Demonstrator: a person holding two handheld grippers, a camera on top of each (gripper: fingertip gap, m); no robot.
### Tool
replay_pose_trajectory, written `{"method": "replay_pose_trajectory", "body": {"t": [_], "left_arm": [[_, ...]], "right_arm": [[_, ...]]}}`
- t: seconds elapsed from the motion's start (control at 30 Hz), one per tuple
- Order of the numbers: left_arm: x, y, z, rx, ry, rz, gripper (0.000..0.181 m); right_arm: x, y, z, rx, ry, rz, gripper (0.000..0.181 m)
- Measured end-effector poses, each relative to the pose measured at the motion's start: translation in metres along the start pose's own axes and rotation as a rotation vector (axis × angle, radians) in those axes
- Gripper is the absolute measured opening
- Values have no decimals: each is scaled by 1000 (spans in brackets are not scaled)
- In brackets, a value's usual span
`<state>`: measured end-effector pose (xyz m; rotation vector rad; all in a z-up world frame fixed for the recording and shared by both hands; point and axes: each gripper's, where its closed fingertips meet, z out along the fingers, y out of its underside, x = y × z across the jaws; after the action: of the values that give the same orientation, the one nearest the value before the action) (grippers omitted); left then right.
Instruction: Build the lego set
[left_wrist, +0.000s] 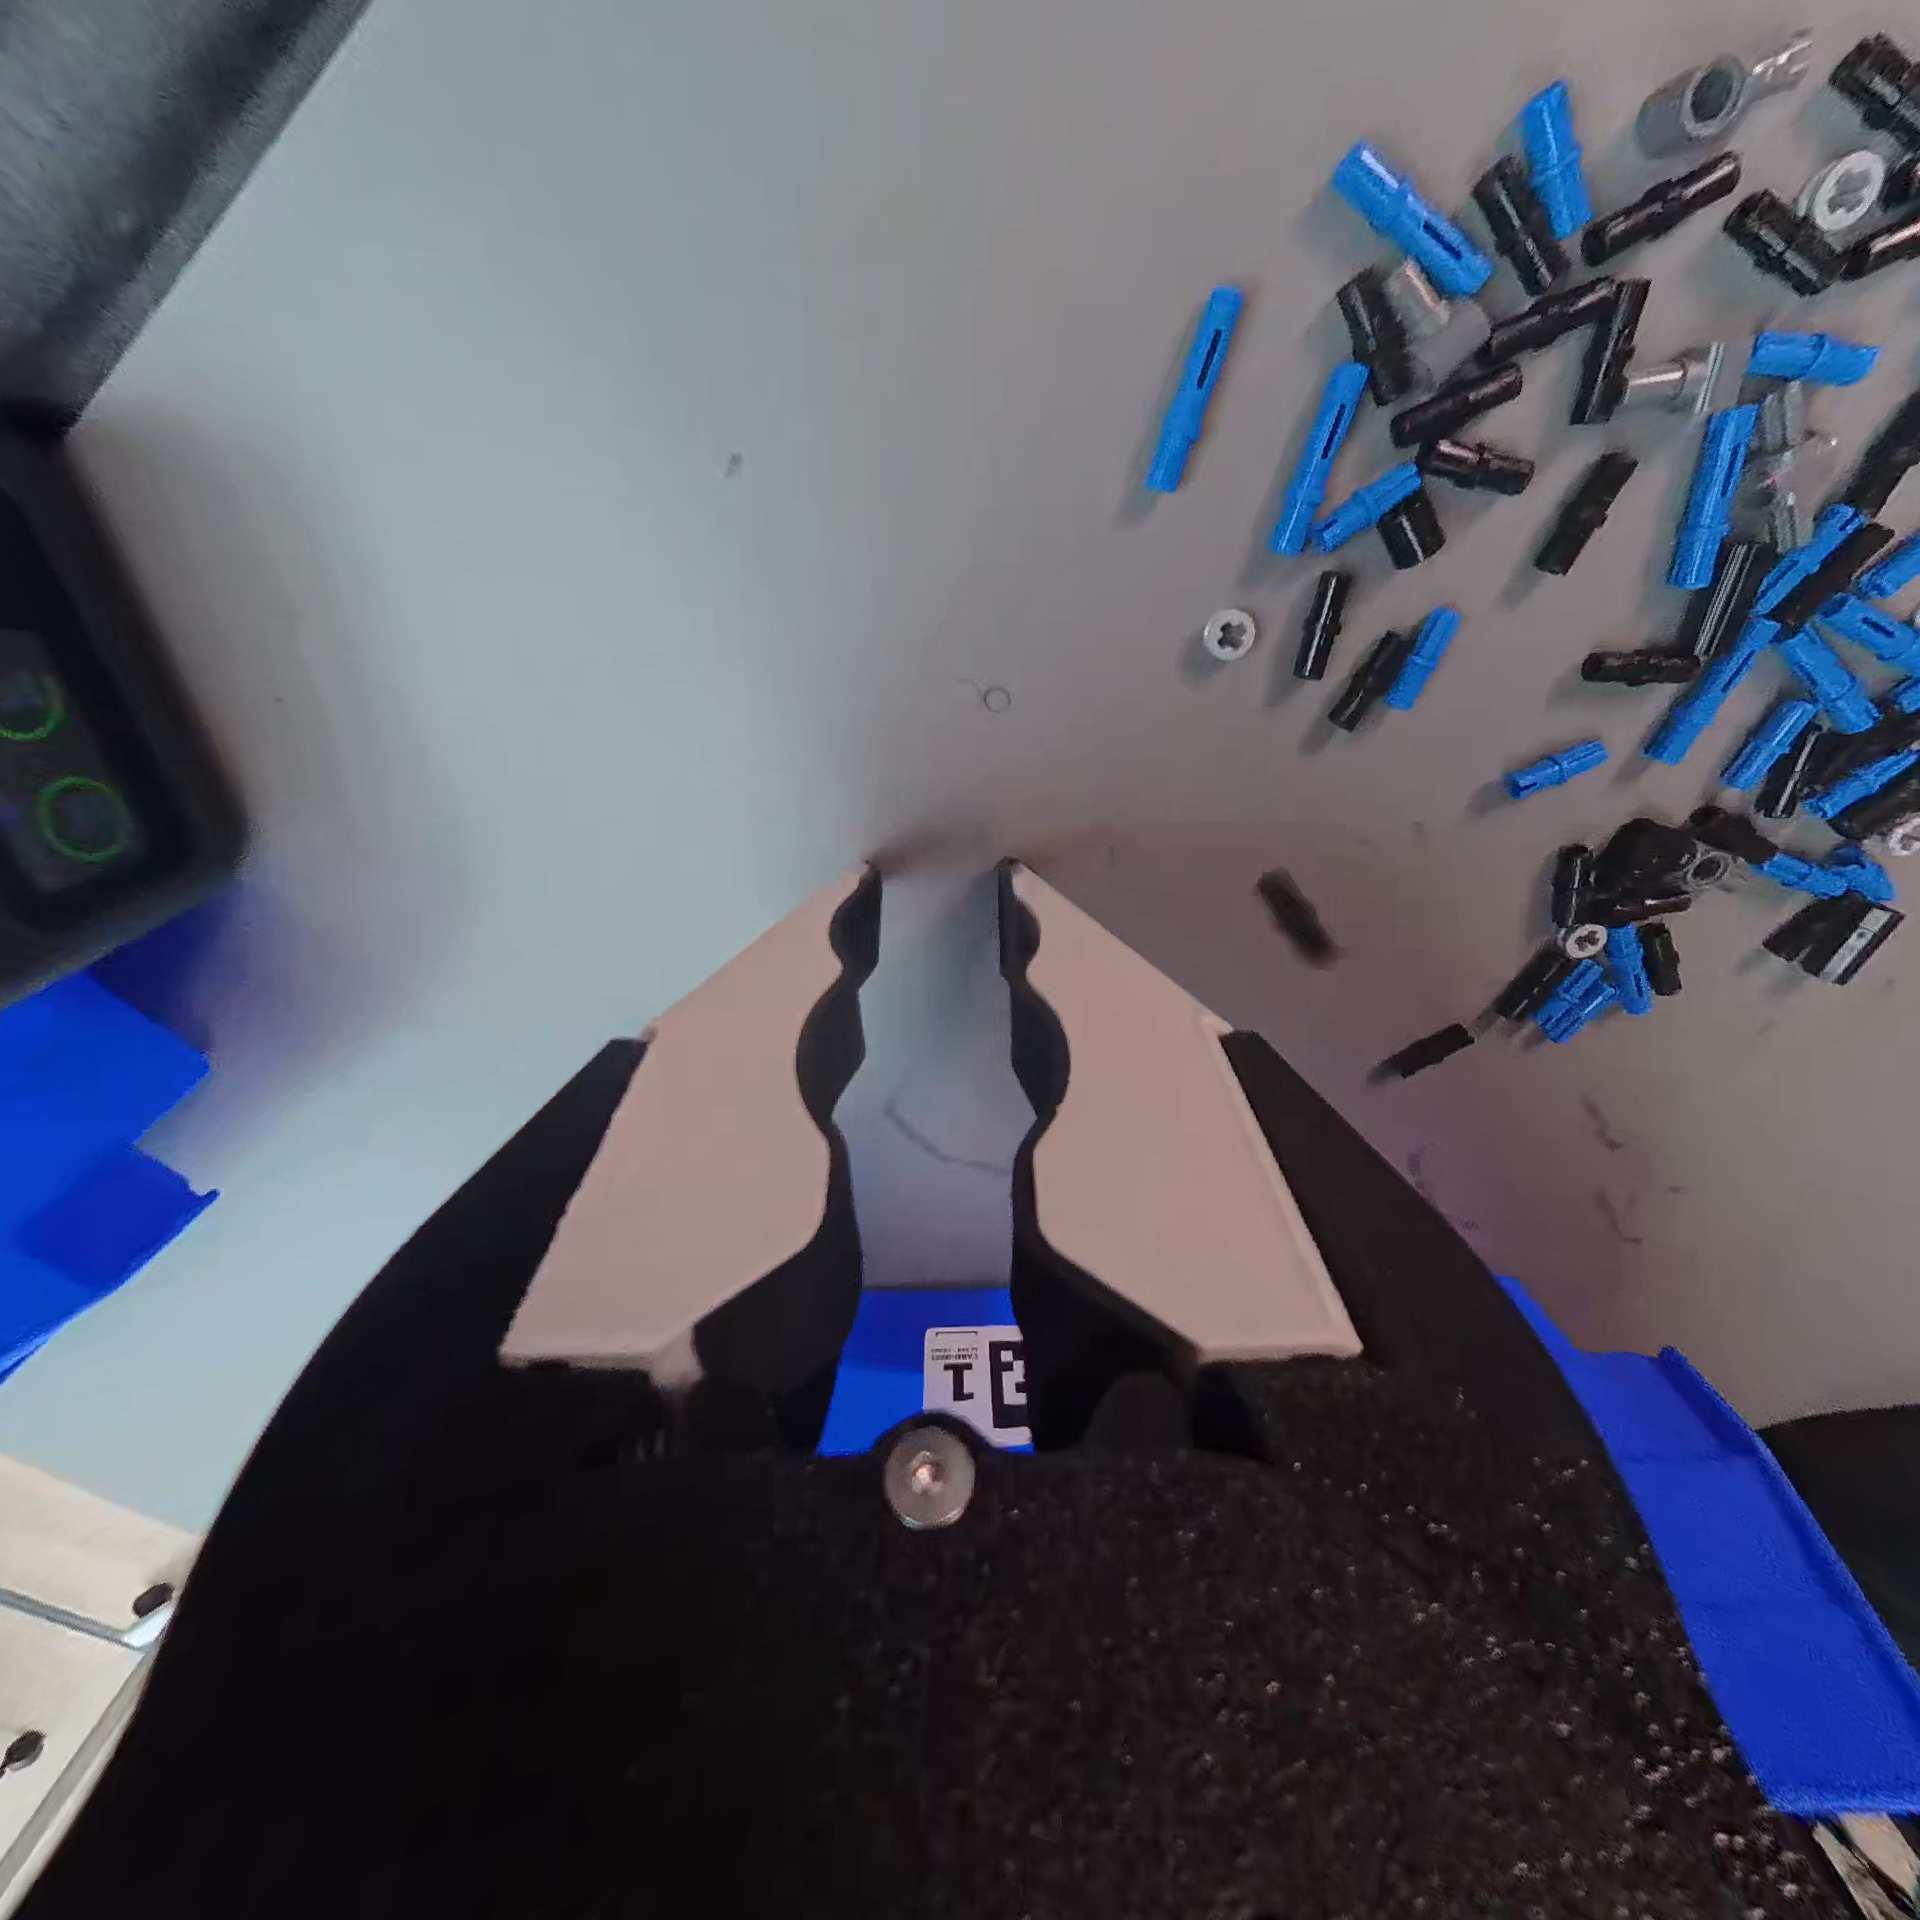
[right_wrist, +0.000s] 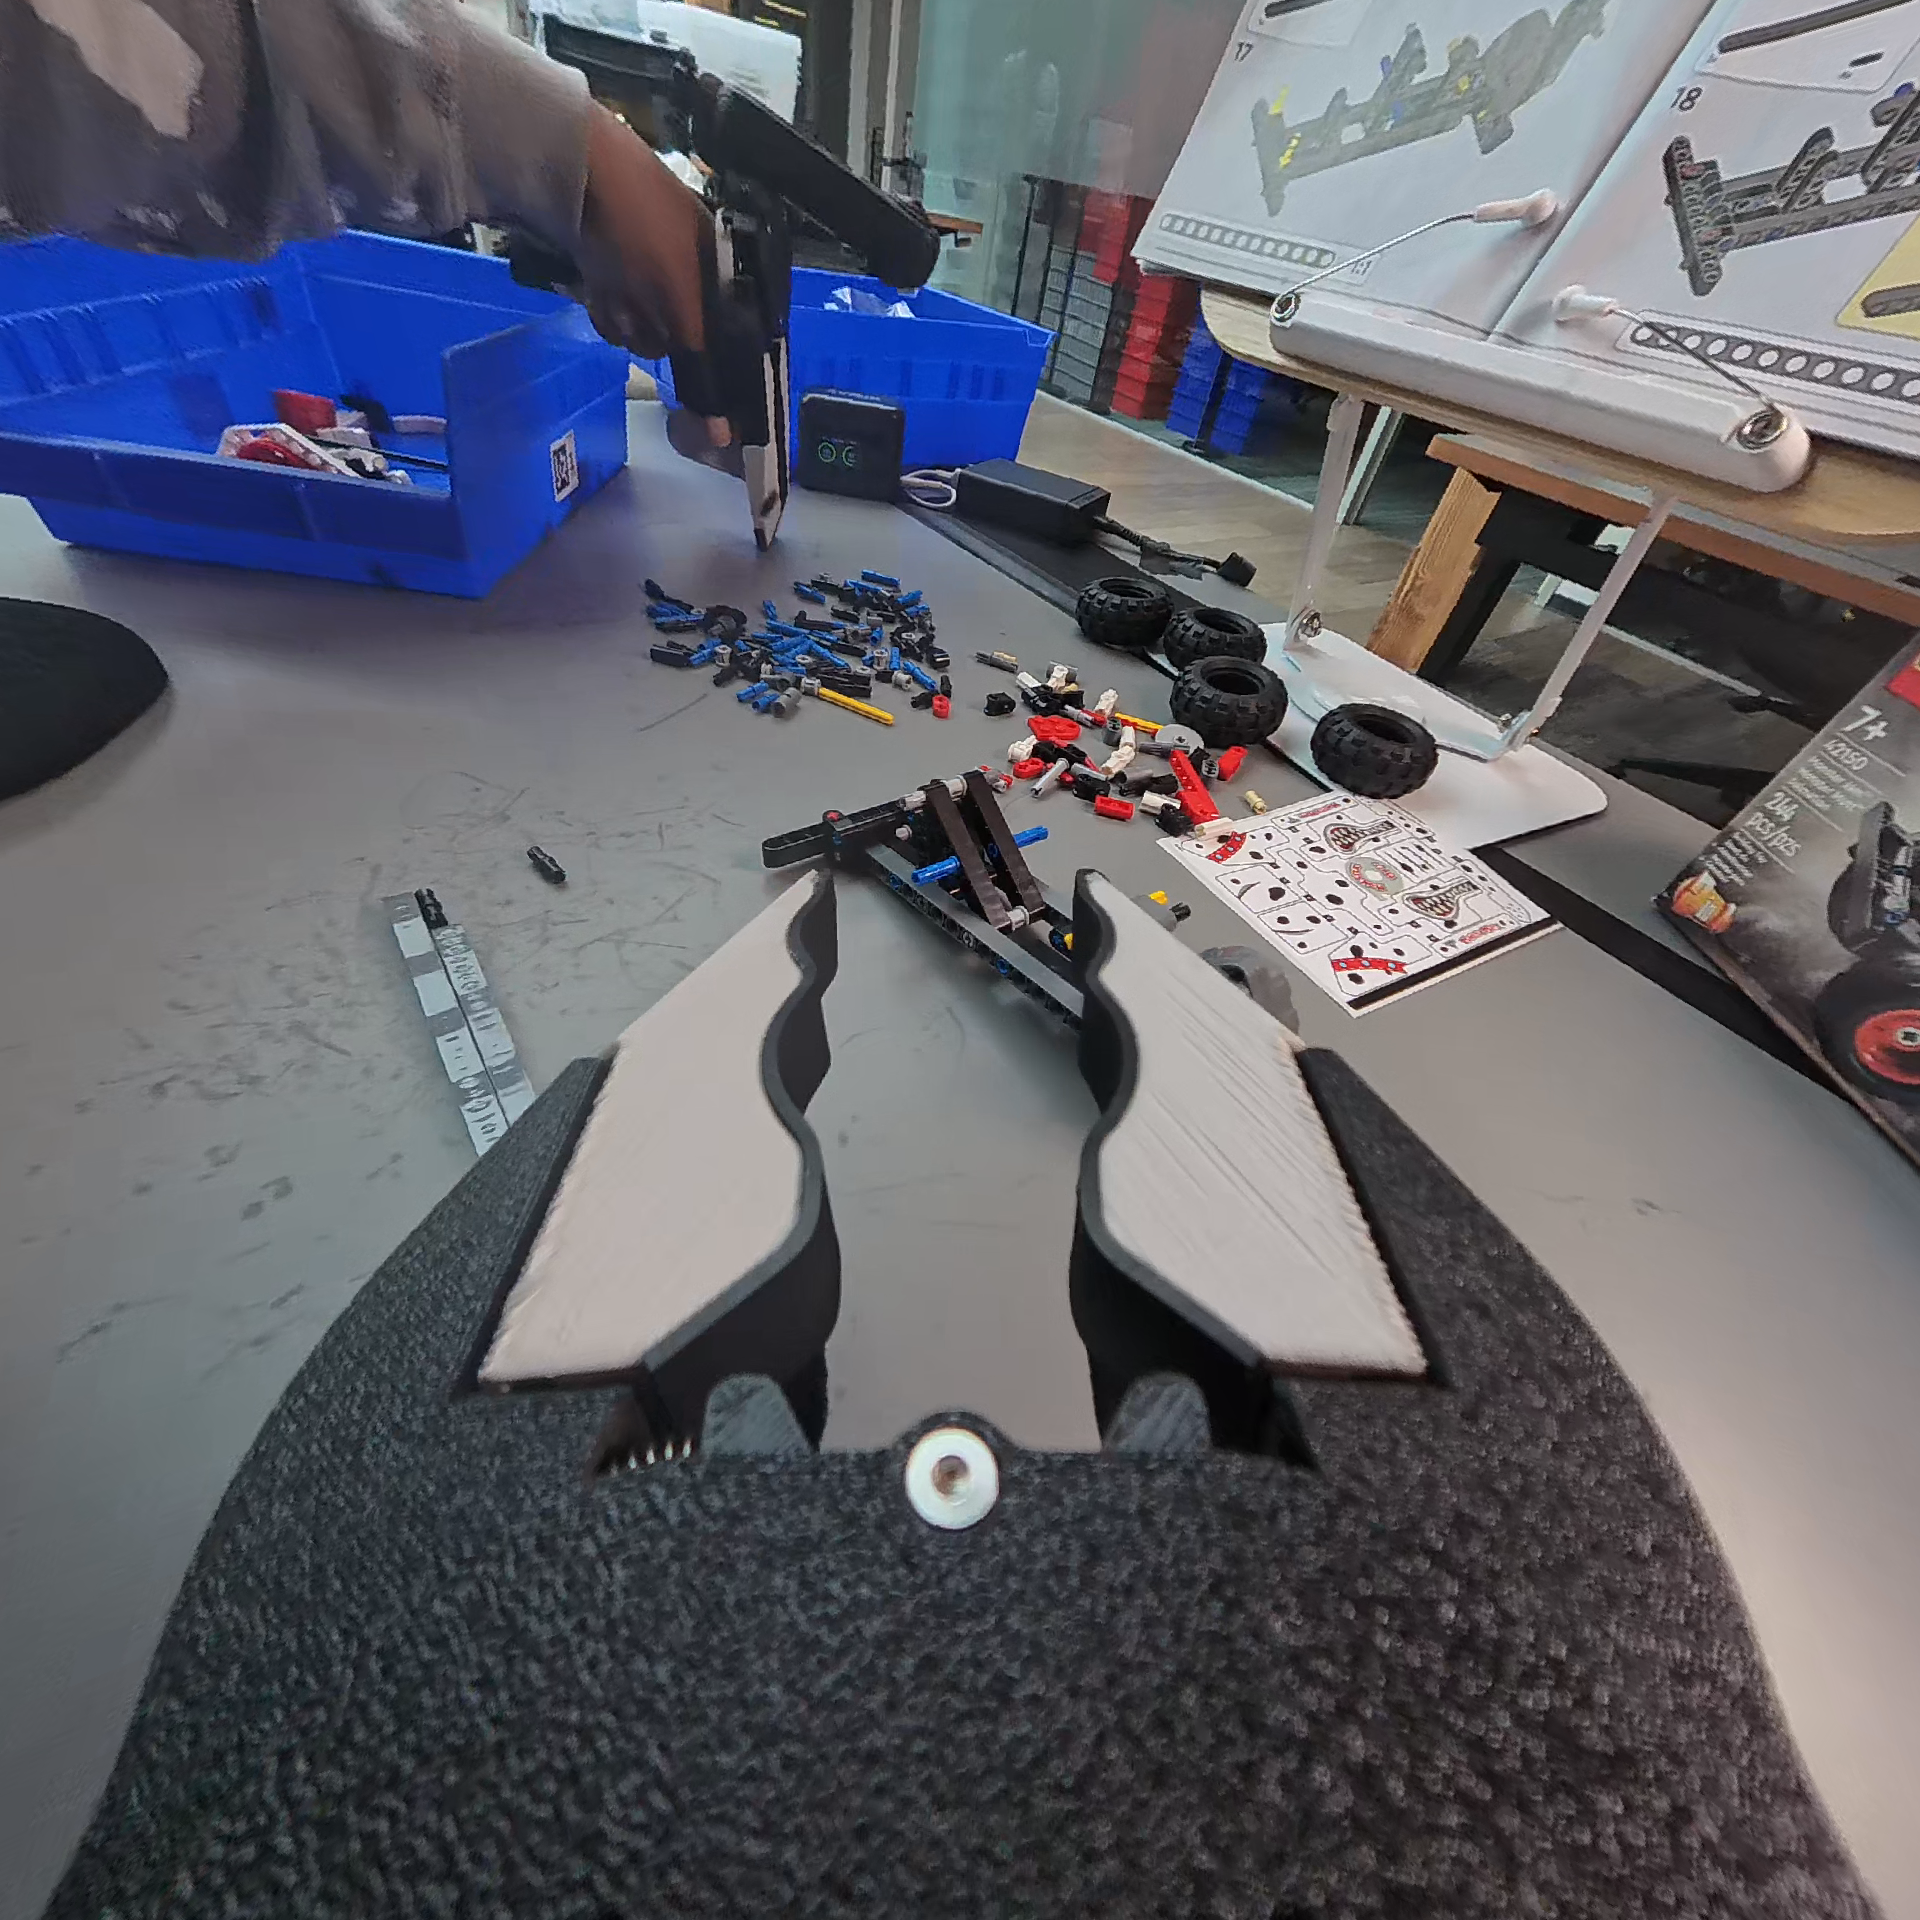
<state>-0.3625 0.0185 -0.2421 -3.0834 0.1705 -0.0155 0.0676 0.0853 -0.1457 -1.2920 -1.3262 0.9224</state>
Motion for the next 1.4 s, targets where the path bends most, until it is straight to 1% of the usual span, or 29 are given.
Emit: {"method": "replay_pose_trajectory", "body": {"t": [0.07, 0.17, 0.2, 0.3, 0.37, 0.4, 0.47, 0.53, 0.57, 0.67, 0.73, 0.8, 0.87, 0.97, 1.1, 1.17, 1.2, 1.33, 1.4], "left_arm": [[0, -1, 0, 14, 21, -3, 15], [-1, 0, 0, 14, 4, 25, 10], [-1, 0, 1, 12, -3, 38, 1], [1, -1, -1, 22, -32, 88, 2], [17, -7, -10, 85, 6, 125, 2], [29, -11, -18, 130, 35, 150, 5], [62, -15, -37, 211, 104, 199, 16], [103, -12, -52, 261, 171, 281, 22], [122, -8, -55, 268, 182, 331, 24], [181, 11, -57, 273, 207, 472, 25], [215, 19, -51, 296, 210, 541, 25], [240, 23, -42, 328, 201, 578, 25], [261, 25, -34, 352, 227, 576, 25], [269, 32, -20, 335, 176, 625, 27], [270, 34, -9, 340, 184, 600, 23], [269, 32, -3, 351, 172, 589, 18], [268, 30, -3, 365, 165, 585, 13], [268, 18, -6, 417, 155, 554, 12], [259, 0, -13, 493, 104, 490, 19]], "right_arm": [[1, 2, 1, -1, -5, 13, 45], [0, 4, 2, -9, -13, 14, 45], [-1, 3, 3, -8, -13, 12, 45], [0, 3, 2, -7, -8, 8, 45], [1, 1, 0, 0, -2, 8, 44], [1, 0, 0, 3, 1, 10, 44], [2, -1, -1, 6, 2, 12, 44], [0, 0, 0, 3, -2, 10, 44], [0, 1, 1, -1, -5, 7, 44], [-3, 1, 1, -4, -7, -8, 44], [-4, -1, 1, -1, -8, -13, 43], [-5, -2, 1, 2, -12, -14, 43], [-5, -1, 0, 1, -15, -17, 43], [-7, -2, 0, 2, -16, -26, 43], [-8, -3, -1, 3, -19, -34, 43], [-8, -2, 0, -1, -22, -34, 43], [-8, -2, 0, -3, -22, -36, 43], [-8, -1, 0, -4, -19, -39, 43], [-7, -1, 0, -7, -18, -38, 43]]}}
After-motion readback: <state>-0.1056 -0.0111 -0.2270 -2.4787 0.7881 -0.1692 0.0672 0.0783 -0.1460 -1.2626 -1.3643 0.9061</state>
